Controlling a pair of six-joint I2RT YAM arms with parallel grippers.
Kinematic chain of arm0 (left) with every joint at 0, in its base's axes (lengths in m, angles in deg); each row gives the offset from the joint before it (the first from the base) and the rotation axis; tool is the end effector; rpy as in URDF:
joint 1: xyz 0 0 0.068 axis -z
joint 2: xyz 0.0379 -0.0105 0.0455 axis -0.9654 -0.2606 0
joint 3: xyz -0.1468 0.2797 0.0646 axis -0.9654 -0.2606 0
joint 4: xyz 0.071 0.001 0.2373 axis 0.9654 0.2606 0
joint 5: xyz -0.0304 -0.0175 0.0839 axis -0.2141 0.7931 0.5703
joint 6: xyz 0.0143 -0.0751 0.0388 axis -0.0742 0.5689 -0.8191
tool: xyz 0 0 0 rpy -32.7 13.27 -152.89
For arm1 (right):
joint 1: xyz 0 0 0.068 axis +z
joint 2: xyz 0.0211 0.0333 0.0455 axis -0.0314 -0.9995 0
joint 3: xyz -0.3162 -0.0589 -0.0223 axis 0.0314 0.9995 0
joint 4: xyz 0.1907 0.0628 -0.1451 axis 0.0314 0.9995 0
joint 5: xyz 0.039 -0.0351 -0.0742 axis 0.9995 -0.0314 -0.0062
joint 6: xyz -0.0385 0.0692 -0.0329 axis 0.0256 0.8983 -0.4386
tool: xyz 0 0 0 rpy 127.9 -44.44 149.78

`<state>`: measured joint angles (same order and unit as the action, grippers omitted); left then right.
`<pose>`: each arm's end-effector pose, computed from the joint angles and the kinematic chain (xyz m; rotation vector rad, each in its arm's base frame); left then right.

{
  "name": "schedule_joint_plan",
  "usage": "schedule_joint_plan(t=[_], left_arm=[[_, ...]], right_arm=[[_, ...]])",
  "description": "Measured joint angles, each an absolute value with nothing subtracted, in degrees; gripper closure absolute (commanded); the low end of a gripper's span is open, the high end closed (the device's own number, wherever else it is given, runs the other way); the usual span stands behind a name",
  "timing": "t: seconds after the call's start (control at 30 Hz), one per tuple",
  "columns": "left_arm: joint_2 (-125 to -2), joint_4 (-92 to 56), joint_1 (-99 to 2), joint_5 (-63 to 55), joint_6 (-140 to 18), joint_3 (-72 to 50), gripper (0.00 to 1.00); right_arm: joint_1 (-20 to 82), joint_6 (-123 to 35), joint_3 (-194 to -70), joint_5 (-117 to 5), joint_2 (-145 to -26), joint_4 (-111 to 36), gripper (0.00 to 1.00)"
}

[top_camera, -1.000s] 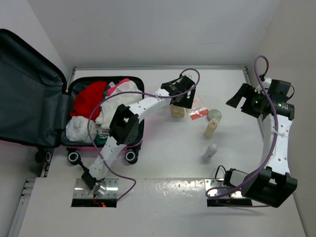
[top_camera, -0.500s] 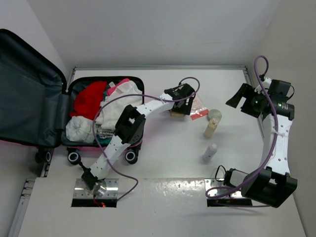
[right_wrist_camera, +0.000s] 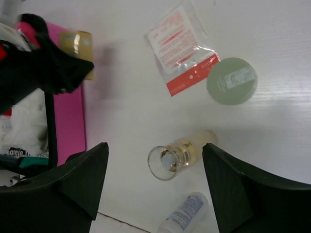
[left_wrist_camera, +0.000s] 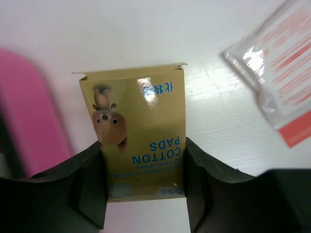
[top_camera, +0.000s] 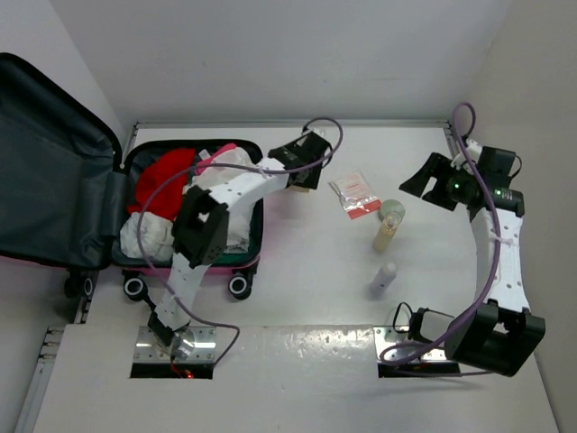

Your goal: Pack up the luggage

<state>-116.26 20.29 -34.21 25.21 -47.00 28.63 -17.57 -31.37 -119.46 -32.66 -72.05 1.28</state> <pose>0.4268 -0.3316 0.2386 0.1655 2.4046 -0.0749 0.2355 -0.0411 0.3497 0.5005 2.2316 0.6371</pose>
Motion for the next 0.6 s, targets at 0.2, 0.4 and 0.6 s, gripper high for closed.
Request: schedule_joint_plan(t=[0.2,0.4,0.6], left_arm=[[-95.00,16.83,-35.65,29.45,-52.44,22.95,0.72],[-70.32,13.47,-46.47,30.98,-58.56,9.70,0.83],[-67.30,19.48,-65.49,28.05,-64.18,1.07,0.84]], right_arm=[[-8.46,-32.92,-116.85,-32.20,-72.43,-4.69,0.23],[-2.38,-33.57,-116.02,-32.55,-75.14,-8.27,0.23],[-1.01,-34.36,-116.59,-33.18,-77.23,-9.59,0.22]])
